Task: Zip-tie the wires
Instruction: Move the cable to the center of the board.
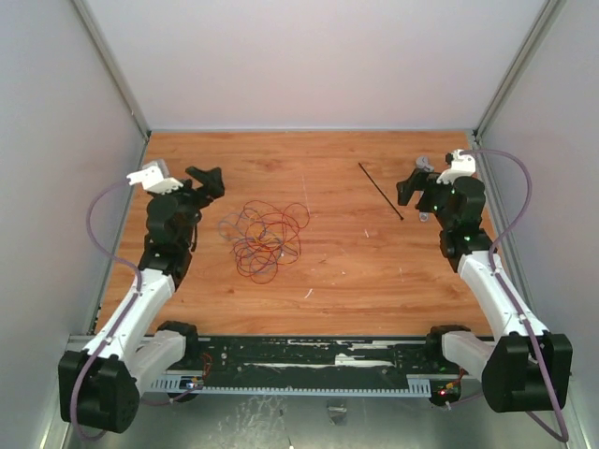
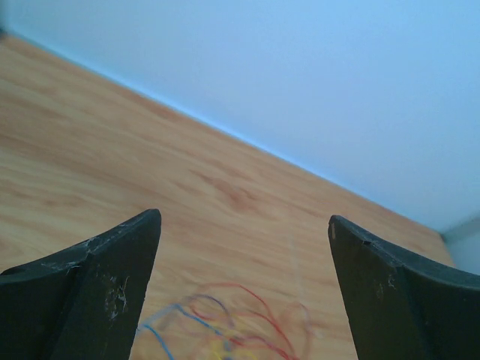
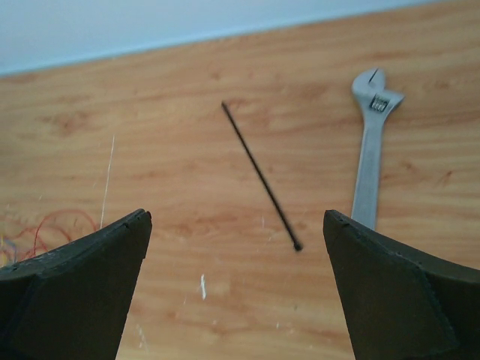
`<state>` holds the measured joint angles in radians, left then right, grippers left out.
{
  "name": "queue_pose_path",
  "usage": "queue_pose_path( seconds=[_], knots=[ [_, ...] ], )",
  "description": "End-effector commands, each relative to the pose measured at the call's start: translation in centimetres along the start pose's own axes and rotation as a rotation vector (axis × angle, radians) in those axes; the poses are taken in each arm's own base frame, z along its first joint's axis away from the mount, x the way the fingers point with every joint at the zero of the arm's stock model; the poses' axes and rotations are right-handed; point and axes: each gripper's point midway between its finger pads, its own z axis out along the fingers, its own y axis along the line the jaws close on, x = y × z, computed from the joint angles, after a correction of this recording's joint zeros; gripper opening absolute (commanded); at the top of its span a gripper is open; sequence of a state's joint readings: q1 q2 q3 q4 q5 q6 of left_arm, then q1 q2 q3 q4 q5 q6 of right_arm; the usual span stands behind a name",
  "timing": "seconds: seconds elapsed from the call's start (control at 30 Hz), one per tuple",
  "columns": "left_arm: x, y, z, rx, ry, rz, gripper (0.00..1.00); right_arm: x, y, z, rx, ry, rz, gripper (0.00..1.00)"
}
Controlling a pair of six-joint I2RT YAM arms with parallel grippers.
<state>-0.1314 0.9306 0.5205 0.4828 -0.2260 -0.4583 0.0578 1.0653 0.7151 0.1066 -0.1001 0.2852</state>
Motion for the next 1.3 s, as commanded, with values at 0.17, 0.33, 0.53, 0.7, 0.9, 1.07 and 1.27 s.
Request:
queue_pose_path(
  seconds=[0.17,0.33,0.53,0.7,0.9,1.07,1.27],
  knots=[
    [14.0,-2.1,-9.5,-0.042,0.656,-0.099,0.98,1.6,1.9,-1.5,-0.070,0.089,0.057,0.99],
    [18.3,-4.2,-13.1,0.012,0.795,-0.102,0.98,2.1,2.4,-1.4,-0.095,0.117,0.071,0.99],
    [21.9,-5.7,-15.8,0.048,0.880,-0.122,0.98,2.4,2.8,-1.7,-0.107,0.124,0.087,0.99],
    [23.9,-5.6,-15.4,0.024,0.896,-0.097,0.98,2.2,2.8,-1.8,-0.104,0.120,0.087,0.99],
    [25.2,-6.0,-12.9,0.004,0.862,-0.029,0.98,2.7,2.8,-1.9,-0.106,0.136,0.085,0.99],
    [26.2,-5.6,-10.7,-0.041,0.842,0.003,0.98,3.4,3.1,-2.0,-0.124,0.164,0.084,0.99],
    [27.2,-2.3,-5.7,-0.170,0.810,0.006,0.98,4.0,3.1,-2.1,-0.124,0.182,0.097,0.99]
  ],
)
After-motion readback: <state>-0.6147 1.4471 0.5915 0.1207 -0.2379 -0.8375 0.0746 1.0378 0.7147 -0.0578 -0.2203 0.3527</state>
